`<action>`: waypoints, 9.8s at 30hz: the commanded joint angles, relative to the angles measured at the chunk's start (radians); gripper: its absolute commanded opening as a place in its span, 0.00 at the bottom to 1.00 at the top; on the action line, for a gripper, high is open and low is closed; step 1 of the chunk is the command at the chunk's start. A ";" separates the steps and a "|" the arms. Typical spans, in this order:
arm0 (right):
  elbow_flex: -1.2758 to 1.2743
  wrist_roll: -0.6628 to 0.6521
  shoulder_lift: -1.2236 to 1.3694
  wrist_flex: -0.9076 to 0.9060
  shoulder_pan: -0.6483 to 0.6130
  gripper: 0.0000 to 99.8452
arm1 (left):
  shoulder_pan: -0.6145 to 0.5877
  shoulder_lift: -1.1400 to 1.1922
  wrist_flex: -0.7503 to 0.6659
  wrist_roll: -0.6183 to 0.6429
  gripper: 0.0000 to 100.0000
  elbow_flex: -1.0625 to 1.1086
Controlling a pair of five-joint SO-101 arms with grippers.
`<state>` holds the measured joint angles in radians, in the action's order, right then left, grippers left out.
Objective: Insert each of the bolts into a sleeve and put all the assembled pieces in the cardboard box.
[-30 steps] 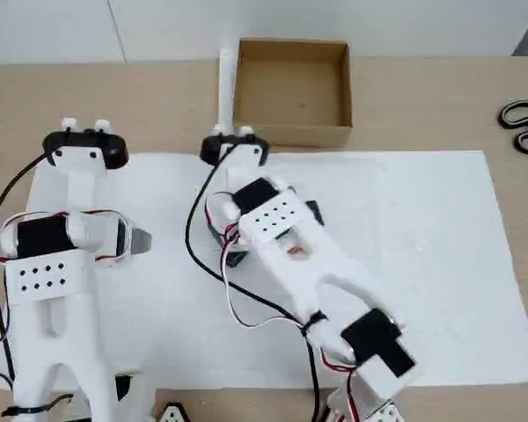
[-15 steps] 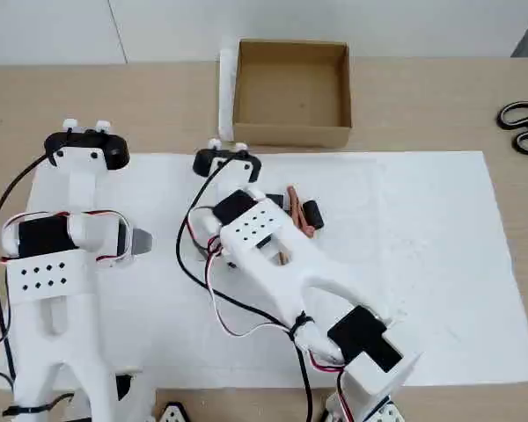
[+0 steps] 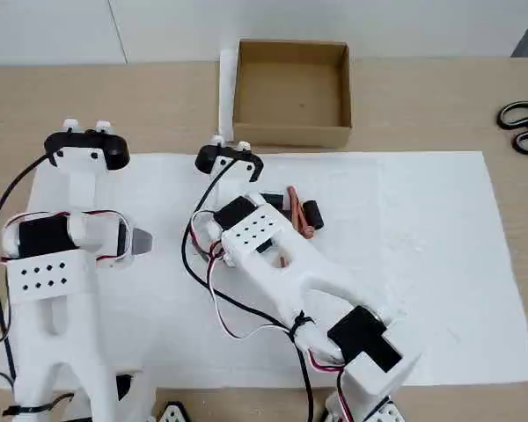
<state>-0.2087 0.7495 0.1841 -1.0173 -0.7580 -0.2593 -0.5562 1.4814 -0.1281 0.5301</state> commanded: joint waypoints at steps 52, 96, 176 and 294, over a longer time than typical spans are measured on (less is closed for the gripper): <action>0.075 -0.037 -0.260 -0.188 0.096 0.02 | 0.003 -0.034 -0.028 0.005 0.25 0.050; 0.147 -0.732 0.036 -0.375 0.636 0.20 | 0.003 -0.034 -0.141 0.083 0.25 0.183; 0.592 -0.779 -0.137 -0.707 0.765 0.00 | 0.284 0.155 0.040 0.166 0.25 -0.206; 0.473 -0.776 -0.153 -0.662 0.777 0.00 | 0.508 0.893 0.091 0.729 0.01 -0.576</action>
<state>0.2746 -0.0192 0.0859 -1.7047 0.0123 0.2654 0.3644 1.4615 0.7142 0.0407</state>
